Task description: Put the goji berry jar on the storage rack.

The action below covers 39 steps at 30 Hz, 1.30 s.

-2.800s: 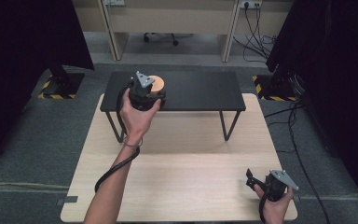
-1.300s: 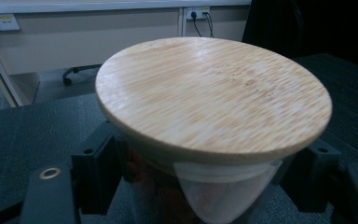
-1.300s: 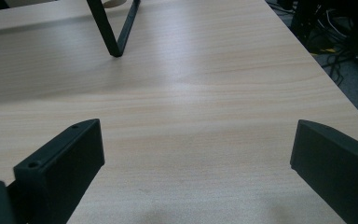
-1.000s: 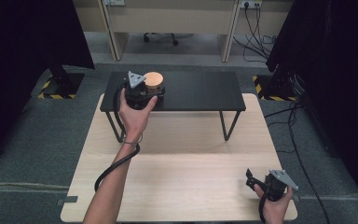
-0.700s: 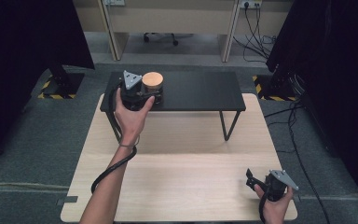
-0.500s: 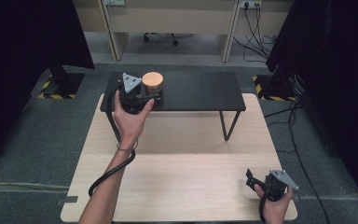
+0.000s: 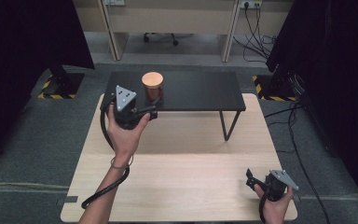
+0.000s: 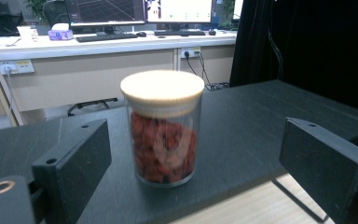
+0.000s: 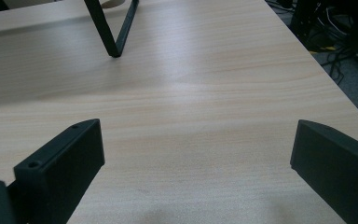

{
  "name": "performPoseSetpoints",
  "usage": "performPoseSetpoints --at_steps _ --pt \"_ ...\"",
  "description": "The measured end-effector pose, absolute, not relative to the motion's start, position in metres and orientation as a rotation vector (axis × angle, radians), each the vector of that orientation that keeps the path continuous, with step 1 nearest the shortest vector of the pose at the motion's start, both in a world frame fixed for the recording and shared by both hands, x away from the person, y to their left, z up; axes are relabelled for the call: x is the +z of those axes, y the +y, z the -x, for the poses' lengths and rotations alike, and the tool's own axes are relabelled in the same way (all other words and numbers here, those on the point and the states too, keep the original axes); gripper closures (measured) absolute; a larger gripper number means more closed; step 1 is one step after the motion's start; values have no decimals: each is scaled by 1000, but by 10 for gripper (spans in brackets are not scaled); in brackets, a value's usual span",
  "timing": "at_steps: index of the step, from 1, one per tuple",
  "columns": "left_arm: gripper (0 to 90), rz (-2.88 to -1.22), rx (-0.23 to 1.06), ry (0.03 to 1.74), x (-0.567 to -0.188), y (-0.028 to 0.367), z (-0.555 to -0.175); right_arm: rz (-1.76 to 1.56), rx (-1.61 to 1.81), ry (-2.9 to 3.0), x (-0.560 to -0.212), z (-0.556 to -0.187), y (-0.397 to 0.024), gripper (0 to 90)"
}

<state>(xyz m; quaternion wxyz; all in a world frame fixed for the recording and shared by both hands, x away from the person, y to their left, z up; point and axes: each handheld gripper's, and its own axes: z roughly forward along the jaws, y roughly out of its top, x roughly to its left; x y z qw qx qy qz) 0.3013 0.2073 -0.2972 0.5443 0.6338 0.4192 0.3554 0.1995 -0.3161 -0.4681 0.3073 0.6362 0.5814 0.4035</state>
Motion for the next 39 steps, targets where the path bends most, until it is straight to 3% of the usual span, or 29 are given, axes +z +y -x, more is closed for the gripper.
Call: performPoseSetpoints --at_steps 15,39 --pt "84 -1520 835 976 -317 219 -270 -1684 1063 1537 -468 -200 -315 27" --pt "89 -1520 929 931 -391 221 -229 -1679 1059 1536 -468 -199 -314 28"
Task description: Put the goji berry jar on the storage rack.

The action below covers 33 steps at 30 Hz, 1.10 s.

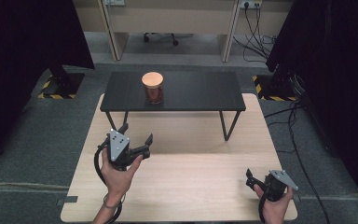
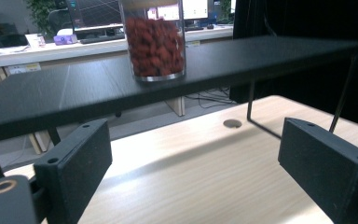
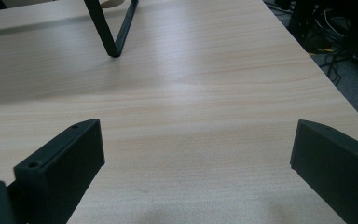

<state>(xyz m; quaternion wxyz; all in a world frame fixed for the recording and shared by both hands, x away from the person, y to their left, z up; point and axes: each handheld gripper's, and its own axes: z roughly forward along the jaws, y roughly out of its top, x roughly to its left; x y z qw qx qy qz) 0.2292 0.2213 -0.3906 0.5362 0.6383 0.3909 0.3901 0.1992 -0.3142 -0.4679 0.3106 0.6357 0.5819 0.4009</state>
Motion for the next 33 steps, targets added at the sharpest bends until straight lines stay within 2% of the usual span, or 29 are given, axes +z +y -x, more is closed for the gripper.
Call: performPoseSetpoints --at_steps 8,20,33 --pt "89 -1530 912 956 -432 220 -219 -1680 1061 1535 -468 -199 -314 27" --pt "89 -1594 843 1080 -484 223 -215 -1680 1056 1535 -468 -199 -314 27" --pt "90 -1624 792 1132 -494 226 -219 -1676 1051 1537 -468 -199 -313 27"
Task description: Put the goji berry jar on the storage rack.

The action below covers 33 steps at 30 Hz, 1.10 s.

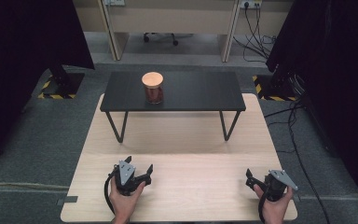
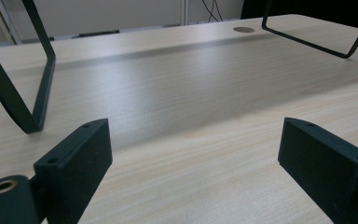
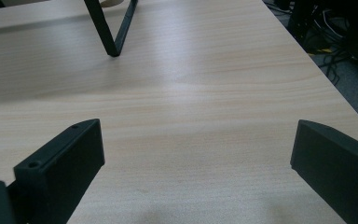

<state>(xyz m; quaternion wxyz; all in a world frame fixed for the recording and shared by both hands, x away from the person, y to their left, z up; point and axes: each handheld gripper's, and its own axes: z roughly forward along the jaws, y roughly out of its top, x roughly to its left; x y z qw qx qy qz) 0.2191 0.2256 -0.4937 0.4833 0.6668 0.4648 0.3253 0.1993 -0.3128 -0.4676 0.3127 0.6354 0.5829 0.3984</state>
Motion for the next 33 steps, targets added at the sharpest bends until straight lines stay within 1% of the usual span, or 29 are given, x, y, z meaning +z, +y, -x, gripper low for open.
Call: performPoseSetpoints --at_steps 11,21,33 --pt "94 -1615 784 1143 -494 227 -218 -1674 1050 1537 -468 -199 -313 27" --pt "94 -1621 812 1132 -495 223 -216 -1669 1044 1540 -468 -199 -311 27" --pt "94 -1609 794 1148 -495 226 -217 -1665 1040 1542 -468 -199 -311 27"
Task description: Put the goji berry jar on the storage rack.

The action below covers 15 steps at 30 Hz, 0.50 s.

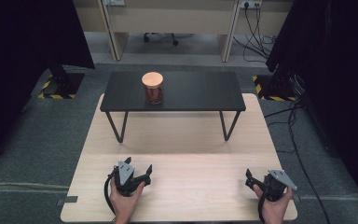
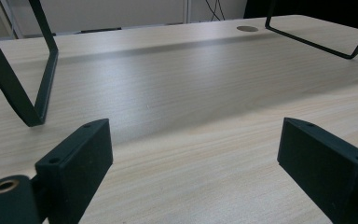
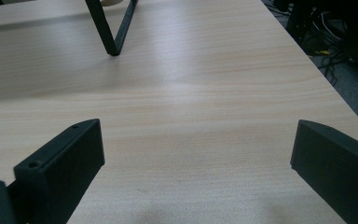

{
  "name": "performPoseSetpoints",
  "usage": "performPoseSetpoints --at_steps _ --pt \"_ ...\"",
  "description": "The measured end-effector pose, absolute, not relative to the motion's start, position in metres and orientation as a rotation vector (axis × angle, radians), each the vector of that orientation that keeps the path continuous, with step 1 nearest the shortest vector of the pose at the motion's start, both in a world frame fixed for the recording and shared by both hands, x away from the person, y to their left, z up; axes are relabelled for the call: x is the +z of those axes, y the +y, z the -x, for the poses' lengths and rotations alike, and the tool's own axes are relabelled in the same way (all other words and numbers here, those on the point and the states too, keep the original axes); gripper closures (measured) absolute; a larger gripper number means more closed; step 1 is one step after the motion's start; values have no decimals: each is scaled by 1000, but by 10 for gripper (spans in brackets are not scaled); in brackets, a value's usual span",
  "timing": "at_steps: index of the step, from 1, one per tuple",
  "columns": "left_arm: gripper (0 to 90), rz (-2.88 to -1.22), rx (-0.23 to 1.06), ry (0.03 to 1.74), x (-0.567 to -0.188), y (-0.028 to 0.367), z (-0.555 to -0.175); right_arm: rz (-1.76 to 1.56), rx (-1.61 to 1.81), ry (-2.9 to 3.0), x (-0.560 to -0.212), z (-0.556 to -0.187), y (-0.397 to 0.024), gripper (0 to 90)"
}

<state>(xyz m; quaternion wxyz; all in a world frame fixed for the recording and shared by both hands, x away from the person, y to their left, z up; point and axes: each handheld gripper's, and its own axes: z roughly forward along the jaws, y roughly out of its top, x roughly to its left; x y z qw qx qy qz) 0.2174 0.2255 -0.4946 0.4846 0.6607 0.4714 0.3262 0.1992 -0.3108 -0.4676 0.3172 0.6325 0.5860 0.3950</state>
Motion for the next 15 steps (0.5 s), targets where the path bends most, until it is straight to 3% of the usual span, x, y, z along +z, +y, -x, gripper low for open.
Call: performPoseSetpoints --at_steps 15 --pt "94 -1602 788 1152 -495 227 -218 -1660 1038 1543 -468 -199 -310 26"
